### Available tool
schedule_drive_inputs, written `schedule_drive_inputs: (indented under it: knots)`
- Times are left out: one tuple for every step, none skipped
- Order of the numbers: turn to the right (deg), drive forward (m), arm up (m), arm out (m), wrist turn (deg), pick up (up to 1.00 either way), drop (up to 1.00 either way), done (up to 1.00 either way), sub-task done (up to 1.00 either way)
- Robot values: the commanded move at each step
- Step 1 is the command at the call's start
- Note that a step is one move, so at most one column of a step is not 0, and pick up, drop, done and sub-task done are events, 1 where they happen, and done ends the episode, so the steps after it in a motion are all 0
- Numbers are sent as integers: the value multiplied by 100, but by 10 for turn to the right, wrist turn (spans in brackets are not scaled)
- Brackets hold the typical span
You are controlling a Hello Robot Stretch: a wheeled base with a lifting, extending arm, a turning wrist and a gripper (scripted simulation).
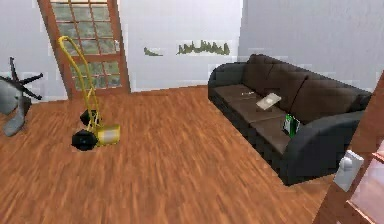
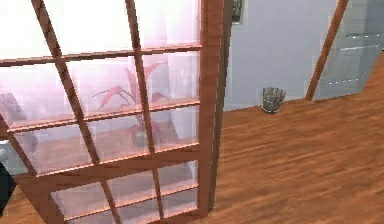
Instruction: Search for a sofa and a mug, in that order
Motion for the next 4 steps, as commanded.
schedule_drive_inputs:
  knots:
    - [0,75,0,0,0,0,0,0,0]
    - [300,0,0,0,0,0,0,0,0]
    - [0,20,0,0,0,0,0,0,0]
    - [0,0,0,0,0,0,0,0,100]
